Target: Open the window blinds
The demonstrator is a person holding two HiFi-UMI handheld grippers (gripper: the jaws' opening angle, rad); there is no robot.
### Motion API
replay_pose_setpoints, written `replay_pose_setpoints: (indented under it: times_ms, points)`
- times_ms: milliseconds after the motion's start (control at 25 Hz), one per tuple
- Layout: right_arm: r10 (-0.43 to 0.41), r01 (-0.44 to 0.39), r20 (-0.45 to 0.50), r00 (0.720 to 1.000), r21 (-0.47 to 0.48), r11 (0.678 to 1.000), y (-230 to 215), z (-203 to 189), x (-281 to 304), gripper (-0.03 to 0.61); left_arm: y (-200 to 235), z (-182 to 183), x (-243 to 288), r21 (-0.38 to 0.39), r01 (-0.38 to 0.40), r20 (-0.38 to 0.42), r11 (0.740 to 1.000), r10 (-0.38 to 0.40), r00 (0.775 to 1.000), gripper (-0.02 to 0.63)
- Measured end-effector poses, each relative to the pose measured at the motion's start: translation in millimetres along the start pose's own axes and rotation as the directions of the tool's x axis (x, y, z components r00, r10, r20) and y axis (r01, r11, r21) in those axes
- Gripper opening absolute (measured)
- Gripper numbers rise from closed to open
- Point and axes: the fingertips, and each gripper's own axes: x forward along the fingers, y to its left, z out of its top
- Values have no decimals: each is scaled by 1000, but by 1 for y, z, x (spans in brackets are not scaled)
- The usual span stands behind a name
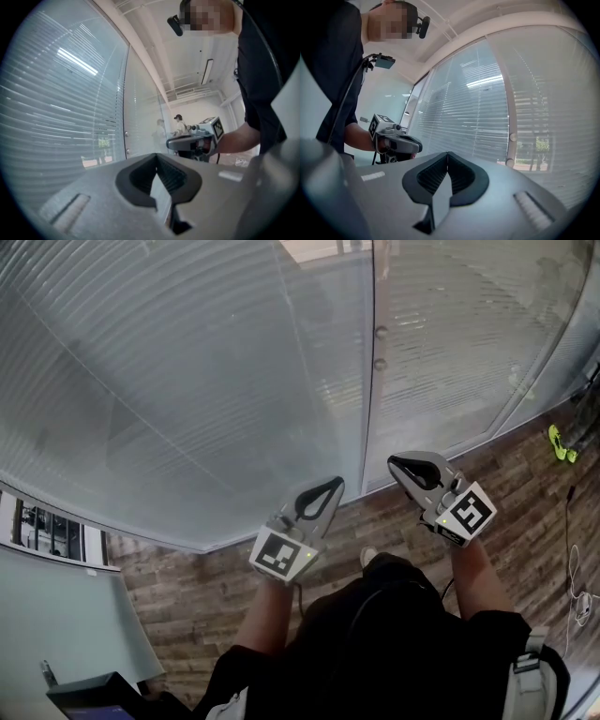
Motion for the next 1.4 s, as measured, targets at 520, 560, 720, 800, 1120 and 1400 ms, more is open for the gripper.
replay_pose_setpoints:
  times_ms: [520, 560, 720, 800, 1120, 1400]
  points:
    - [1, -1, 2, 1000, -1, 1000, -45, -3, 18, 6, 25, -3, 28, 2, -34, -3, 999, 34, 999, 4]
    - [3, -3, 1, 1000, -2, 1000, -49, -4, 19, 6, 28, -5, 32, 2, -37, -1, 999, 37, 999, 5]
    - [19, -19, -4, 1000, -8, 1000, -64, -8, 24, 6, 37, -5, 47, 4, -44, -10, 999, 44, 999, 5]
    - [22, -22, -5, 1000, -6, 1000, -73, -10, 27, 6, 42, -7, 54, 8, -52, -2, 999, 52, 999, 5]
    - [24, -27, -72, 997, -41, 999, -107, -16, 38, 14, 58, 0, 74, 13, -66, -16, 998, 66, 998, 5]
    - [-73, 16, -201, 977, -273, 962, -144, -13, 57, 54, 59, -1, 87, 2, -63, -14, 998, 63, 998, 5]
